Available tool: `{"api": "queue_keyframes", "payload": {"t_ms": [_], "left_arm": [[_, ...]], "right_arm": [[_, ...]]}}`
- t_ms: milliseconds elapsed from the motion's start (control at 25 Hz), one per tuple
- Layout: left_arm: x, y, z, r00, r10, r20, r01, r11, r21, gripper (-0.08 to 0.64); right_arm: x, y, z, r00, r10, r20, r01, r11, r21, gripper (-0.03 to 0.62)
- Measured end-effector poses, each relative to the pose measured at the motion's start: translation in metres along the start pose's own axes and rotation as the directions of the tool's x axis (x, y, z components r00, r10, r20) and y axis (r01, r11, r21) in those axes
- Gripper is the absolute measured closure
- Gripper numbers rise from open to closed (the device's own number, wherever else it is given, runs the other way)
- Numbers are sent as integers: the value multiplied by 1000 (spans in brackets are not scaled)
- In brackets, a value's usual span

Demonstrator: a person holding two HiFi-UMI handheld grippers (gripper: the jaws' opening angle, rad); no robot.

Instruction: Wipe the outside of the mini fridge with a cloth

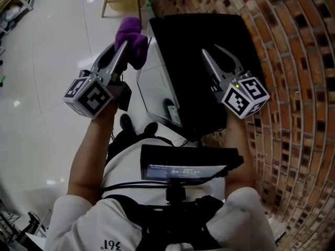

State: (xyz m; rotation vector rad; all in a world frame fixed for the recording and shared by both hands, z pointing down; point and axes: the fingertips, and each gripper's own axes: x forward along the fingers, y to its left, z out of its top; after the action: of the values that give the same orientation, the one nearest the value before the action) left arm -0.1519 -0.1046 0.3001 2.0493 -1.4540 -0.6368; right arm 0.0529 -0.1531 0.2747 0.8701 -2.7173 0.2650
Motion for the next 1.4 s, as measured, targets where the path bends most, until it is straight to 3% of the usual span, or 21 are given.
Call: {"api": "queue_keyframes", "payload": {"t_ms": [240, 520, 880, 1400], "left_arm": [[8, 13, -7, 999, -39, -25, 37, 998, -50, 462], [17, 9, -24, 999, -53, 0, 52, 996, -72, 460], [29, 0, -27, 995, -22, 102, 31, 996, -89, 460], [43, 24, -55, 996, 47, 74, -42, 997, -71, 459]], "right_arm": [[1, -7, 1, 998, -65, 2, 65, 998, 16, 476], [-1, -7, 1, 998, -64, 6, 64, 998, 18, 476], [4, 0, 2, 1000, 14, 1, -14, 1000, -2, 476], [6, 2, 3, 1000, 24, -3, -24, 1000, -7, 476]]}}
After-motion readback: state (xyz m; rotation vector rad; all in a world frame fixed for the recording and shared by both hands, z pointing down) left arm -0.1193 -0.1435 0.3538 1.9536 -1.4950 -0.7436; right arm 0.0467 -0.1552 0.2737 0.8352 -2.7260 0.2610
